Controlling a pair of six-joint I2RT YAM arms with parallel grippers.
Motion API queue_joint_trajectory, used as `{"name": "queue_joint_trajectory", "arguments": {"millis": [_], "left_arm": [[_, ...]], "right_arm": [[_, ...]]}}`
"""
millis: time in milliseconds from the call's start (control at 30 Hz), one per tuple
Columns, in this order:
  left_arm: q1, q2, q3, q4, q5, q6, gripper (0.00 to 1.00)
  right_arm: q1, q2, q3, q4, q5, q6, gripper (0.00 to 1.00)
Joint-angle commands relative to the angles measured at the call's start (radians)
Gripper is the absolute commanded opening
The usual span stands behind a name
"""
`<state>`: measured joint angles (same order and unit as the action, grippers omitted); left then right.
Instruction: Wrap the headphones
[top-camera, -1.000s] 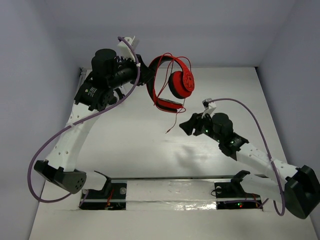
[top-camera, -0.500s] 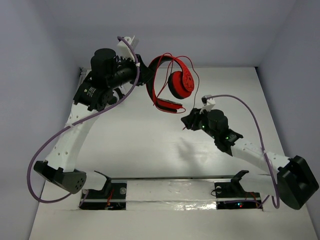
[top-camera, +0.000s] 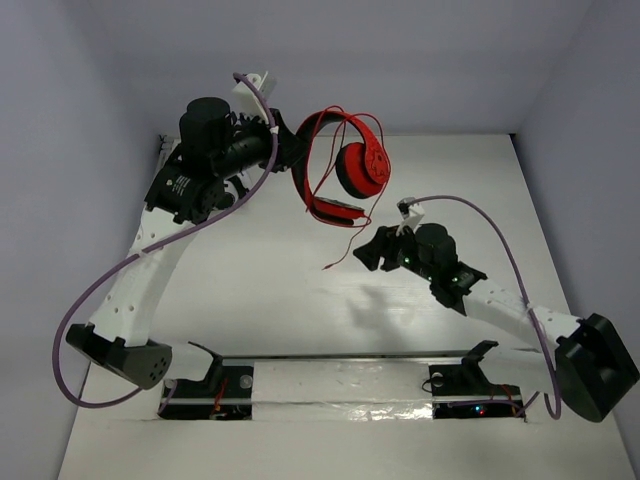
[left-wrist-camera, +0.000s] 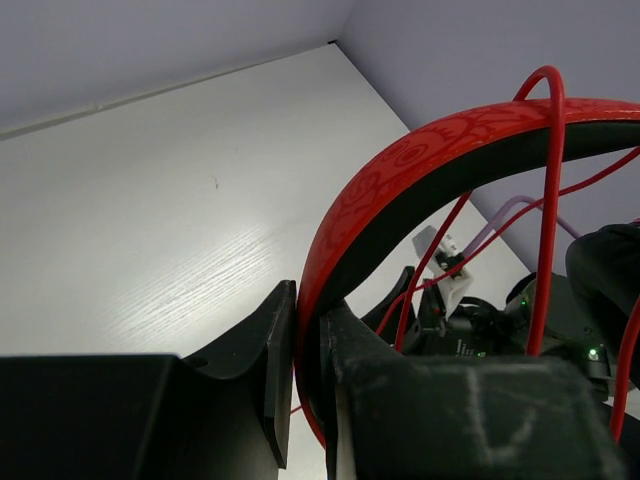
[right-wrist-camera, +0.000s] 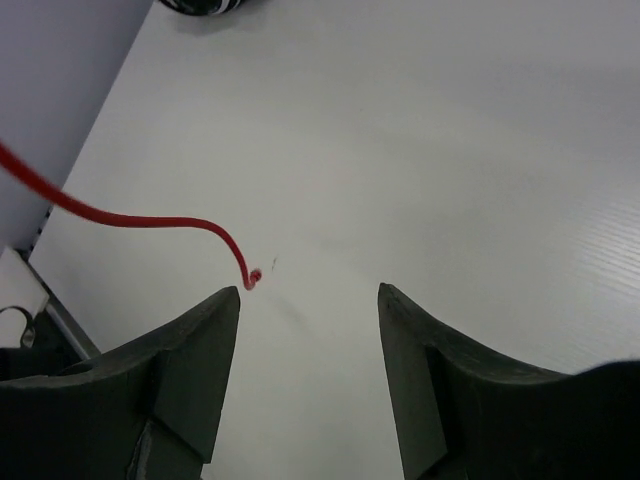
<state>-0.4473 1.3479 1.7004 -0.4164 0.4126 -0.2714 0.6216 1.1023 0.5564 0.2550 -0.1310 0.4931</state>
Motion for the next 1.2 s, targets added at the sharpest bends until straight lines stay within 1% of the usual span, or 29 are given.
{"name": "queue_joint_trajectory", "arguments": {"millis": [0,33,100,167,267,300,333,367,433,467,567,700,733,833,1000,1167], "left_arm": [[0.005,-0.073,0.013,0.073,0.022,-0.038,0.00],[0.005,-0.073,0.013,0.073,0.025,-0.041,0.00],[0.005,-0.075,0.015,0.073,0.026,-0.045,0.00],[0.005,-0.075,0.018,0.071,0.028,-0.048,0.00],[0.005,-0.076,0.019,0.070,0.037,-0.051,0.00],[0.005,-0.075,0.021,0.070,0.037,-0.052,0.00],[0.005,-0.075,0.022,0.070,0.037,-0.054,0.00],[0.005,-0.072,0.024,0.070,0.037,-0.054,0.00],[0.005,-0.069,0.030,0.070,0.023,-0.061,0.00],[0.005,-0.066,0.028,0.077,0.014,-0.066,0.00],[0.005,-0.055,0.012,0.114,-0.008,-0.100,0.00],[0.005,-0.039,-0.050,0.200,-0.064,-0.184,0.00],[0.005,-0.038,-0.088,0.220,-0.113,-0.201,0.00],[0.005,-0.044,-0.168,0.330,-0.190,-0.268,0.00],[0.005,-0.049,-0.254,0.415,-0.333,-0.331,0.00],[0.005,-0.067,-0.389,0.531,-0.457,-0.391,0.00]], "right_arm": [[-0.002,0.042,0.026,0.124,-0.110,-0.028,0.64],[-0.002,0.062,0.033,0.144,-0.130,-0.031,0.64],[-0.002,0.121,0.040,0.235,-0.173,-0.033,0.64],[-0.002,0.165,0.051,0.330,-0.162,-0.016,0.64],[-0.002,0.270,0.083,0.401,-0.037,-0.034,0.64],[-0.002,0.298,0.102,0.420,0.000,-0.042,0.61],[-0.002,0.335,0.109,0.429,0.013,-0.045,0.57],[-0.002,0.344,0.111,0.464,0.017,-0.038,0.42],[-0.002,0.344,0.080,0.506,-0.005,-0.016,0.26],[-0.002,0.338,0.070,0.526,-0.016,0.017,0.14],[0.009,0.326,0.034,0.509,-0.062,0.065,0.01],[0.090,0.306,0.042,0.371,-0.039,0.078,0.00],[0.108,0.298,0.045,0.347,-0.016,0.079,0.00],[0.183,0.263,0.050,0.226,0.045,0.090,0.00],[0.276,0.222,0.036,0.176,0.037,0.124,0.00],[0.354,0.199,0.068,0.103,0.070,0.147,0.00]]}}
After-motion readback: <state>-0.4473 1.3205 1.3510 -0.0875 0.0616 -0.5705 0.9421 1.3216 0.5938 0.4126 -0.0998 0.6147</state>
